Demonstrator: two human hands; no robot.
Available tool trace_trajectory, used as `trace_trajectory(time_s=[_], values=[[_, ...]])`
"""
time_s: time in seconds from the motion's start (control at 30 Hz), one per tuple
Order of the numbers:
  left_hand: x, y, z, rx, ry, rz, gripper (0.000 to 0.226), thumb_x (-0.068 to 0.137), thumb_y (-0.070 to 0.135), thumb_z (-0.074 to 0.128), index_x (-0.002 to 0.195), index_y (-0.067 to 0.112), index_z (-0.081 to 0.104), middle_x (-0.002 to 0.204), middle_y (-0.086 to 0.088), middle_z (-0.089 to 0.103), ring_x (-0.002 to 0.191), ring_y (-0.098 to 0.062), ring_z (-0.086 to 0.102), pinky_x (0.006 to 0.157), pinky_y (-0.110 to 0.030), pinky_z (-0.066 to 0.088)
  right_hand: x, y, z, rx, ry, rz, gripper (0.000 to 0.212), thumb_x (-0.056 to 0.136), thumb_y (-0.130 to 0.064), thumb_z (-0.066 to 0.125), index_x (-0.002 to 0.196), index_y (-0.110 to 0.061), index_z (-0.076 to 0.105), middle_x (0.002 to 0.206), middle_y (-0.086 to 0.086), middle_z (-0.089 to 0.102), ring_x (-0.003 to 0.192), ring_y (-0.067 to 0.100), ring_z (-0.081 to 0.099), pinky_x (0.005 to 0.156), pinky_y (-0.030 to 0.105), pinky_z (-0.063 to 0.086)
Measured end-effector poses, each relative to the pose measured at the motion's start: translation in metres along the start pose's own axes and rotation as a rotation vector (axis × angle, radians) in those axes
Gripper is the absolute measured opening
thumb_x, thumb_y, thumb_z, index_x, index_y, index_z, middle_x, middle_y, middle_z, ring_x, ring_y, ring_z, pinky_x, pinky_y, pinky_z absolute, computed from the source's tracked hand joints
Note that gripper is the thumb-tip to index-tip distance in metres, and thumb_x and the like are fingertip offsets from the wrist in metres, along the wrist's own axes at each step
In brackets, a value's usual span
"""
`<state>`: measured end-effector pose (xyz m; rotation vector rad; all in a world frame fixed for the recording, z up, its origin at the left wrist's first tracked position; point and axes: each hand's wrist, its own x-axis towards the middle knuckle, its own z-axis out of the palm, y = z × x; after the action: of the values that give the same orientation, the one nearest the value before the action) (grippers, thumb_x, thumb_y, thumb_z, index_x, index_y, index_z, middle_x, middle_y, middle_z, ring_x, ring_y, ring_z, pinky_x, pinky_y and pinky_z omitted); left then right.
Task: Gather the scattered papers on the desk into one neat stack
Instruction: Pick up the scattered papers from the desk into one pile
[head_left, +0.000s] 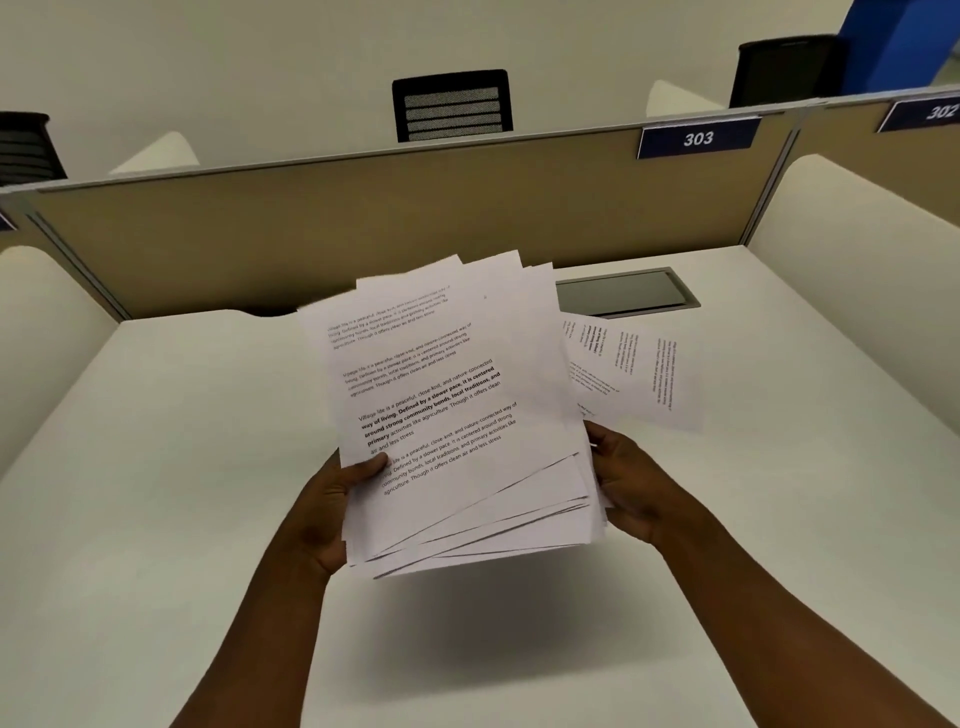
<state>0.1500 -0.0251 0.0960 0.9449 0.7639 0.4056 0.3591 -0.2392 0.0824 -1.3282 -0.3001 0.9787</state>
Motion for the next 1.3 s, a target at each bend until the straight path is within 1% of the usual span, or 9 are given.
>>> trace_trajectory(time_s=[0.2, 0.33, 0.47, 0.7, 0.83, 0.93, 1.07, 1.17, 1.3], values=[[0.004, -0.023, -0.013, 0.11, 0.045, -0.12, 0.041, 0.081, 0.006, 0.063, 0.122, 0.008, 0.063, 0.118, -0.013, 0.071, 0.107, -0.035, 0.066, 0.09, -0.044, 0.052, 0.004, 0.016, 0.0, -0.044, -0.047, 0.037, 0.03, 0.094, -0.008, 0.055, 0.122, -0.014, 0.064, 0.114, 0.01, 0.071, 0.103, 0.031, 0.069, 0.079, 0.042, 0.058], [0.007, -0.045, -0.027, 0.231, 0.071, -0.198, 0.039, 0.084, 0.002, 0.065, 0.122, 0.01, 0.063, 0.116, -0.013, 0.071, 0.104, -0.037, 0.068, 0.096, -0.054, 0.05, 0.011, 0.038, -0.007, -0.198, -0.036, 0.122, 0.024, 0.095, -0.017, 0.059, 0.117, -0.016, 0.067, 0.109, 0.008, 0.073, 0.1, 0.029, 0.07, 0.092, 0.052, 0.053], [0.008, -0.061, -0.028, 0.291, 0.119, -0.211, 0.035, 0.086, -0.001, 0.064, 0.118, 0.014, 0.065, 0.111, -0.01, 0.074, 0.1, -0.034, 0.07, 0.089, -0.048, 0.055, 0.016, 0.06, -0.01, -0.271, -0.005, 0.186, 0.018, 0.093, -0.023, 0.062, 0.109, -0.019, 0.07, 0.103, 0.007, 0.075, 0.097, 0.028, 0.071, 0.09, 0.05, 0.054], [0.008, -0.067, -0.035, 0.232, 0.14, -0.204, 0.039, 0.085, -0.006, 0.063, 0.12, 0.012, 0.063, 0.114, -0.015, 0.072, 0.105, -0.038, 0.066, 0.092, -0.05, 0.052, 0.035, 0.07, -0.016, -0.622, 0.365, 0.192, 0.026, 0.09, -0.031, 0.061, 0.083, -0.007, 0.07, 0.082, 0.014, 0.072, 0.075, 0.03, 0.07, 0.078, 0.045, 0.059], [0.006, -0.056, -0.044, 0.132, 0.156, -0.094, 0.038, 0.083, -0.003, 0.064, 0.117, 0.012, 0.062, 0.11, -0.012, 0.072, 0.105, -0.034, 0.064, 0.083, -0.04, 0.053, 0.048, 0.062, -0.025, -0.888, 0.558, 0.049, 0.022, 0.089, -0.023, 0.062, 0.108, -0.012, 0.065, 0.107, 0.009, 0.069, 0.098, 0.027, 0.064, 0.085, 0.032, 0.051], [0.005, -0.043, -0.049, 0.087, 0.14, 0.016, 0.042, 0.083, -0.002, 0.061, 0.122, 0.012, 0.059, 0.11, -0.008, 0.073, 0.105, -0.028, 0.066, 0.077, -0.034, 0.058, 0.059, 0.064, -0.027, -1.152, 0.414, -0.156, 0.05, 0.093, -0.033, 0.056, 0.14, -0.018, 0.046, 0.142, 0.01, 0.047, 0.128, 0.029, 0.045, 0.104, 0.039, 0.038], [0.005, -0.03, -0.059, -0.044, 0.114, 0.059, 0.035, 0.095, -0.005, 0.045, 0.115, 0.018, 0.062, 0.1, -0.003, 0.076, 0.087, -0.017, 0.074, 0.065, -0.027, 0.06, 0.07, 0.069, -0.02, -1.554, 0.052, -0.203, 0.065, 0.092, -0.061, 0.024, 0.147, -0.028, 0.036, 0.159, 0.004, 0.026, 0.145, 0.025, 0.025, 0.115, 0.039, 0.025], [0.007, -0.026, -0.069, -0.112, 0.126, 0.059, 0.038, 0.096, -0.004, 0.043, 0.12, 0.019, 0.061, 0.106, -0.005, 0.075, 0.093, -0.022, 0.073, 0.071, -0.034, 0.062, 0.068, 0.076, -0.017, -1.518, 0.061, -0.259, 0.053, 0.095, -0.055, 0.041, 0.135, -0.023, 0.054, 0.153, 0.005, 0.038, 0.14, 0.023, 0.034, 0.113, 0.037, 0.026], [0.01, -0.027, -0.077, -0.151, 0.15, 0.054, 0.04, 0.094, -0.001, 0.048, 0.127, 0.019, 0.06, 0.121, -0.009, 0.069, 0.105, -0.025, 0.069, 0.081, -0.038, 0.06, 0.06, 0.075, -0.024, -1.448, 0.169, -0.452, 0.039, 0.083, -0.054, 0.063, 0.093, -0.017, 0.069, 0.11, 0.001, 0.068, 0.105, 0.021, 0.059, 0.092, 0.034, 0.041]])
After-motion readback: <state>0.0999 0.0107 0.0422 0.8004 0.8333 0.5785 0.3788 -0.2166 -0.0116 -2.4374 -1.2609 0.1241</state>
